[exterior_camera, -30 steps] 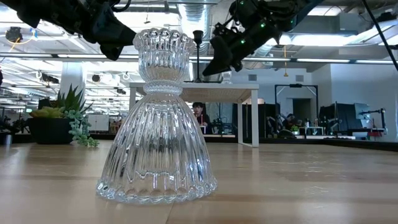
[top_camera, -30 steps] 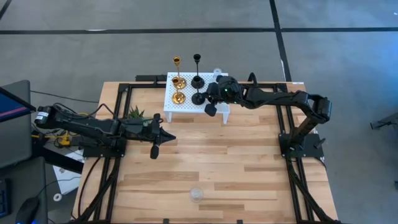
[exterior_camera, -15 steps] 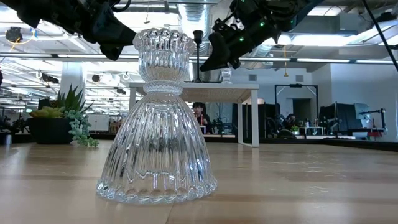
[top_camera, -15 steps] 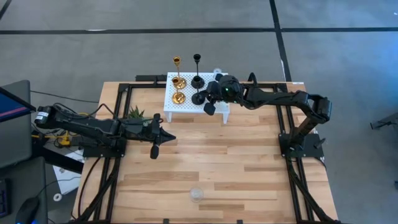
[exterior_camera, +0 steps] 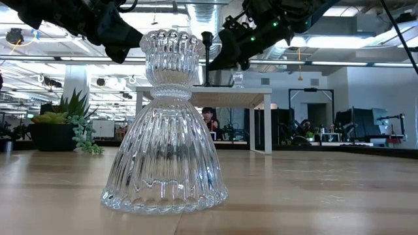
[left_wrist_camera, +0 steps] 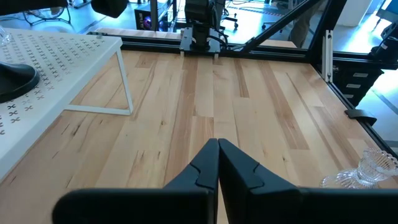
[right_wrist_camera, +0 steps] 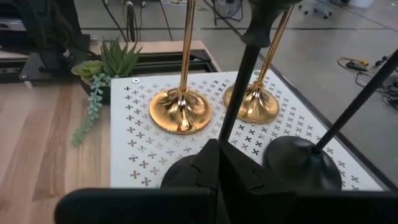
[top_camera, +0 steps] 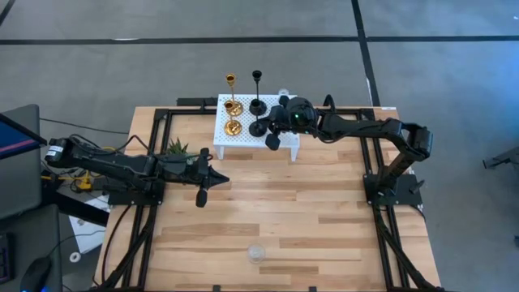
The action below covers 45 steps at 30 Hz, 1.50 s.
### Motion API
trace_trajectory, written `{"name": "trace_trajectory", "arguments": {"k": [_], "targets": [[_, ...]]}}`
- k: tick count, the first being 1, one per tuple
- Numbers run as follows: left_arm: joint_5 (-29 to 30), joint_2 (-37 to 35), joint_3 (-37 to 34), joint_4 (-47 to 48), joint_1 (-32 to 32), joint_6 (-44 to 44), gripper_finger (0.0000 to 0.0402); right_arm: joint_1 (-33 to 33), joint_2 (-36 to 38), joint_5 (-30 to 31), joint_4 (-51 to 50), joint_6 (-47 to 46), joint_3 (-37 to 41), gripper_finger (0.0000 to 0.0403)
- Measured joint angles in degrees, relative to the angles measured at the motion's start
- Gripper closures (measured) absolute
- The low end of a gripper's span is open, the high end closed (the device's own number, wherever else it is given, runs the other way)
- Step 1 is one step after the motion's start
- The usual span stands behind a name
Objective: Pick & Place candle stick holders
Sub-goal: Adjust the bottom black metal candle stand on the shelf, then move the transparent glass candle holder to the middle of the table
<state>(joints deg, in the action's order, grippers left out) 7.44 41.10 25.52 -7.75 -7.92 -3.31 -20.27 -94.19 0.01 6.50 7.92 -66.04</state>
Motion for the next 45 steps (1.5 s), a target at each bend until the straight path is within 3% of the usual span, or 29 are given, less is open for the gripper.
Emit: {"name": "trace_trajectory", "arguments": {"k": [15, 31, 39, 45], "targets": [[0.0, 0.0, 0.0, 0.0, 0.0, 0.0, 0.0394, 0.6, 0.0, -0.1, -2.2, 0.0, 0.0, 0.0403], [0.0, 0.0, 0.0, 0.0, 0.0, 0.0, 0.0395, 7.6, 5.4, 0.6, -11.2, 2.8, 0.0, 0.0403], [0.0, 0.0, 0.0, 0.0, 0.0, 0.0, 0.0393, 11.8, 12.0, 11.7, -21.4, 3.2, 0.0, 0.0403], [0.0, 0.0, 0.0, 0.0, 0.0, 0.0, 0.0395, 16.5, 16.8, 17.8, -20.4, 3.2, 4.7, 0.0403]]}}
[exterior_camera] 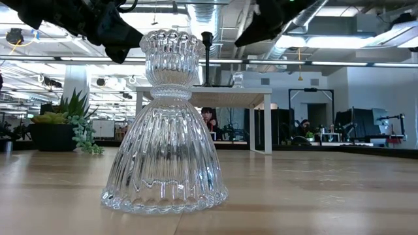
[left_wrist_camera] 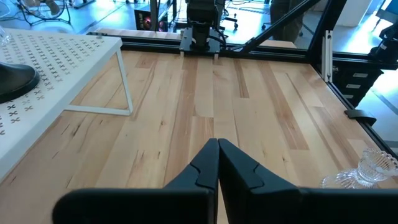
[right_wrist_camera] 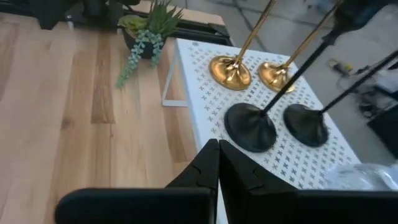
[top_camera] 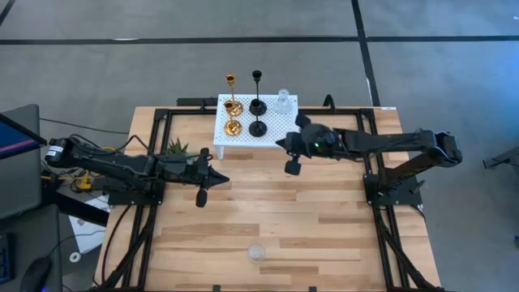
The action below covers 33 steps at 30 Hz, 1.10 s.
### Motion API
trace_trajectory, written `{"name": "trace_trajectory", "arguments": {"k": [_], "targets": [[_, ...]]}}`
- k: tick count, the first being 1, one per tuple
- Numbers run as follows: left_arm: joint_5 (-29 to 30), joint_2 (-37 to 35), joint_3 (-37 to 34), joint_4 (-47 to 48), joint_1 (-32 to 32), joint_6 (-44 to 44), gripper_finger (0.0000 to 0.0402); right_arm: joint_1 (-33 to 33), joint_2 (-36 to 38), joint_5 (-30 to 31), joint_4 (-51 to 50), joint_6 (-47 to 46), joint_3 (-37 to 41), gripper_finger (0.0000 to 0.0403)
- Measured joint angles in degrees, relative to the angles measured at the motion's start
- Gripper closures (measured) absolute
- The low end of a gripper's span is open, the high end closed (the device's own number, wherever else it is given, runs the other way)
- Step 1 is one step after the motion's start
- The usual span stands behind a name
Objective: Pick & Place candle stick holders
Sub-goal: Move the transparent glass candle holder to the middle of the table
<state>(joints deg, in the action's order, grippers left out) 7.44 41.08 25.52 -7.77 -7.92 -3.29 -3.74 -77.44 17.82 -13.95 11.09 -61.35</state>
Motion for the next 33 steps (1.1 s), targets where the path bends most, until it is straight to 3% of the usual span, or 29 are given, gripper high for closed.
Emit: {"name": "trace_trajectory", "arguments": {"k": [5, 11, 20, 33], "targets": [[0.0, 0.0, 0.0, 0.0, 0.0, 0.0, 0.0395, 3.2, 6.2, 5.0, 3.8, -2.4, 8.5, 0.0403], [0.0, 0.0, 0.0, 0.0, 0.0, 0.7, 0.0394, 5.2, 15.1, 4.5, 9.2, -6.4, 20.4, 0.0403], [0.0, 0.0, 0.0, 0.0, 0.0, 4.8, 0.0394, 7.2, 21.5, -10.1, 21.3, -6.2, 34.1, 0.0403], [0.0, 0.3, 0.0, 0.0, 0.0, 5.0, 0.0396, 10.6, 20.1, -12.2, 33.9, -6.1, 44.4, 0.0403]]}}
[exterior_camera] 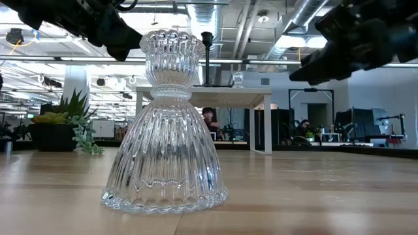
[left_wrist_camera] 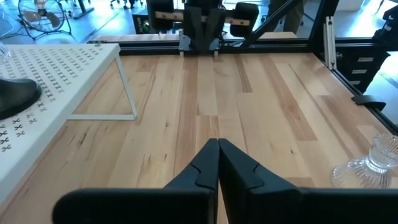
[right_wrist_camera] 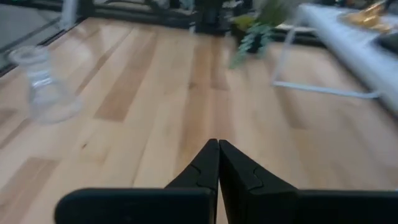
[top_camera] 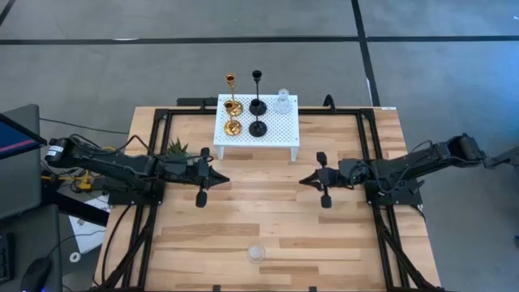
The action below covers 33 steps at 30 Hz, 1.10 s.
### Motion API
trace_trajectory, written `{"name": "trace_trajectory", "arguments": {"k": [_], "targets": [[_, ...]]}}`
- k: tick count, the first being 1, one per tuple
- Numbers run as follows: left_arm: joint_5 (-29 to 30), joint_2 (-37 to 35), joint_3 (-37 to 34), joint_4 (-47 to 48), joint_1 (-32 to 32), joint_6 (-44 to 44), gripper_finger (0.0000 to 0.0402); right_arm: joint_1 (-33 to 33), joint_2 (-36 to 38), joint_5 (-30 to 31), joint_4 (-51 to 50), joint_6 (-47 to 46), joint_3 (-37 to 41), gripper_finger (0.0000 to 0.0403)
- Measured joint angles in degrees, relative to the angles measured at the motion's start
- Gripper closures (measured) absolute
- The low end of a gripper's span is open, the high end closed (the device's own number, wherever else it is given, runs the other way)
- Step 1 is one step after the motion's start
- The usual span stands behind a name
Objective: Pick & Place candle stick holders
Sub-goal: Move the transparent glass candle holder to the middle of the table
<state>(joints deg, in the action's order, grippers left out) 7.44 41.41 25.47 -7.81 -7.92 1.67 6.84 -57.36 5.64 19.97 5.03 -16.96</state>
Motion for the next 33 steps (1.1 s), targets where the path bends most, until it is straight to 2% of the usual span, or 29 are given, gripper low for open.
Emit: {"name": "trace_trajectory", "arguments": {"k": [6, 10, 19, 27, 33], "targets": [[0.0, 0.0, 0.0, 0.0, 0.0, 0.0, 0.0393, 1.5, -0.1, -10.7, 0.4, -0.1, 0.7, 0.0403], [0.0, 0.0, 0.0, 0.0, 0.0, 0.0, 0.0395, 1.5, -0.1, -14.3, -0.3, -0.1, 0.7, 0.0403], [0.0, 2.1, 0.0, 0.3, 0.0, 0.0, 0.0396, 0.7, -0.1, -14.6, -3.2, -0.2, 0.7, 0.0403], [-0.1, 6.2, 0.0, 0.1, 0.0, -0.6, 0.0393, 0.6, -0.1, -14.6, -3.0, -7.5, 0.7, 0.0403], [-5.2, 6.8, 0.0, -0.2, -0.3, -0.6, 0.0397, 0.6, -2.0, -14.6, 0.0, -7.5, 0.7, 0.0403]]}}
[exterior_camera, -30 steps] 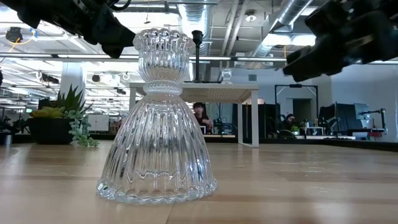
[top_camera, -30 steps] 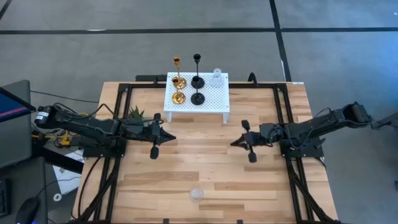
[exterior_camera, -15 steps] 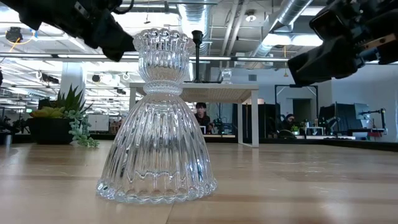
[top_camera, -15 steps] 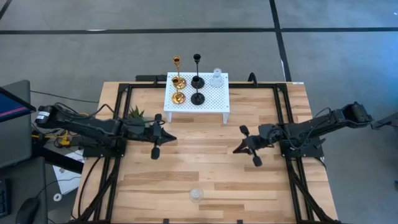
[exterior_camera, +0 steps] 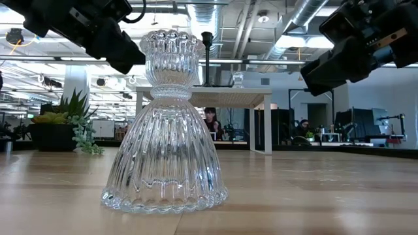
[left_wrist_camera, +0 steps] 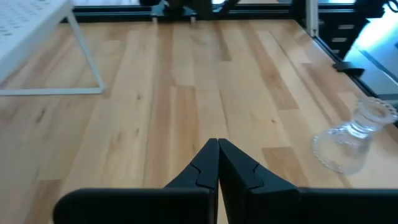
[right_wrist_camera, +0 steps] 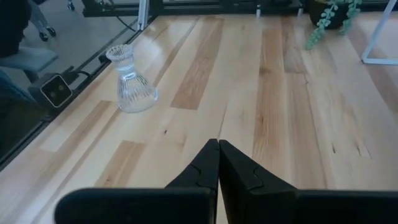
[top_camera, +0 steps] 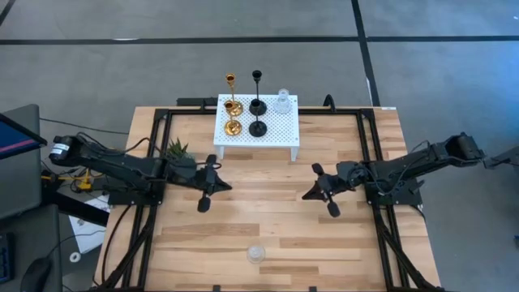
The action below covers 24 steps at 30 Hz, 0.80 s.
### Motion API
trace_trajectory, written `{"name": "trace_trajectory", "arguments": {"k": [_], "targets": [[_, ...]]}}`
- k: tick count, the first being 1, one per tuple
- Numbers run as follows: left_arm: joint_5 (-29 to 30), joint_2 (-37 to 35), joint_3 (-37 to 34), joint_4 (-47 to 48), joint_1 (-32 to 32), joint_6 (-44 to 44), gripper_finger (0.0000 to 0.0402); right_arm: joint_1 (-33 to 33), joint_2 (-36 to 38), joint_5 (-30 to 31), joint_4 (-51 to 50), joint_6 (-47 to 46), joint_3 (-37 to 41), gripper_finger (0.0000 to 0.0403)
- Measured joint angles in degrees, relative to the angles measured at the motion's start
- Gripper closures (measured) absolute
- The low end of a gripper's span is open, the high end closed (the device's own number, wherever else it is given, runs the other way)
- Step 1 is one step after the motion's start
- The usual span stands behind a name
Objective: Pick & Place candle stick holders
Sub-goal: Move the transparent glass candle holder to the middle of the table
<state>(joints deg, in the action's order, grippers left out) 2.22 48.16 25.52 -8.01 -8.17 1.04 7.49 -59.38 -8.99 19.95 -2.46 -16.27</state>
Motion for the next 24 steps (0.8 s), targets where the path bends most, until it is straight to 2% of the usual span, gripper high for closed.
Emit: {"name": "trace_trajectory", "arguments": {"k": [3, 7, 12, 15, 24], "targets": [[-0.3, -0.1, 0.0, 0.0, -0.5, 0.0, 0.0395, 0.2, -4.6, -0.2, 5.8, 1.0, -0.1, 0.0403], [-0.3, -0.1, 0.0, -0.1, -0.5, 0.0, 0.0396, 1.9, -15.3, -0.9, 15.4, 2.2, -0.7, 0.0403], [-0.3, -0.1, 0.0, -0.2, -0.5, 0.0, 0.0395, 5.2, -28.9, -8.4, 24.2, 4.1, -6.0, 0.0403], [-0.3, -0.1, 0.0, -0.2, -0.5, 0.0, 0.0394, 7.0, -35.2, -11.3, 26.0, 7.2, -10.5, 0.0403], [-0.4, -0.1, 0.0, -0.4, -0.5, 0.0, 0.0395, 7.7, -48.4, -11.7, 26.0, 7.5, -23.1, 0.0403]]}}
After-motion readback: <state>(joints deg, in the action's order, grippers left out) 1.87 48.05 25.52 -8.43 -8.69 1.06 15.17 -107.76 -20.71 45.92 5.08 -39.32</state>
